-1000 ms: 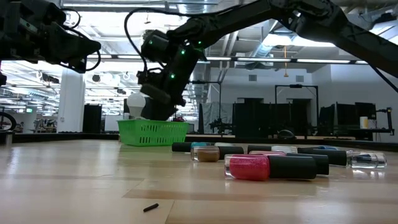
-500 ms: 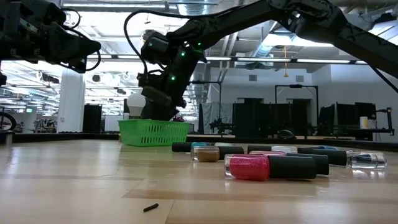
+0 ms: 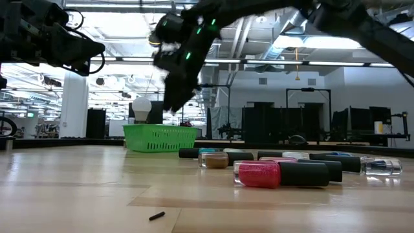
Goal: Pick & Place Nail Polish
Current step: Put the dark blue nail polish bottle into the green bin
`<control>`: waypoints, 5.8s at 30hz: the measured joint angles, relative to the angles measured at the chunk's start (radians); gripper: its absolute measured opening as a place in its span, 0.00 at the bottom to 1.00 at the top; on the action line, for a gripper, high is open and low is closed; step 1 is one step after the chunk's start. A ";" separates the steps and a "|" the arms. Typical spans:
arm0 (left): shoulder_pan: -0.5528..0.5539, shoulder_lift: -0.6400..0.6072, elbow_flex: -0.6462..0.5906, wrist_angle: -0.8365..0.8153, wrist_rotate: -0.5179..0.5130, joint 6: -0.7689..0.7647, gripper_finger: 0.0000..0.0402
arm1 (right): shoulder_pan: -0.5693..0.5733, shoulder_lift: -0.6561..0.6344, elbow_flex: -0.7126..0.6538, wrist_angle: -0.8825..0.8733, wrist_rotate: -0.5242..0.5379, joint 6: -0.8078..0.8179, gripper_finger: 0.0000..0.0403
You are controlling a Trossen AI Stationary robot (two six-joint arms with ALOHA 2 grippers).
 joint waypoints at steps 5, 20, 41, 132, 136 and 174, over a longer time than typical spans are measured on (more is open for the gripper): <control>0.000 0.000 0.000 0.003 0.000 0.000 0.00 | -0.003 -0.114 0.000 -0.200 0.000 0.014 0.64; 0.000 0.000 0.000 0.007 0.000 0.000 0.00 | 0.137 -0.602 -0.588 -0.214 -0.051 0.173 0.63; 0.000 0.000 0.000 0.007 0.000 0.000 0.00 | 0.479 -0.750 -1.273 0.244 -0.050 0.371 0.63; 0.000 0.000 0.000 0.007 0.000 0.000 0.00 | 0.011 -1.048 -1.273 1.282 -0.352 0.509 0.24; 0.000 0.000 0.000 0.006 0.000 0.000 0.00 | -0.015 -1.013 -1.270 1.307 -0.307 0.509 0.24; 0.000 0.000 0.000 0.007 0.000 0.000 0.00 | -0.017 0.051 0.032 0.054 0.029 0.178 0.24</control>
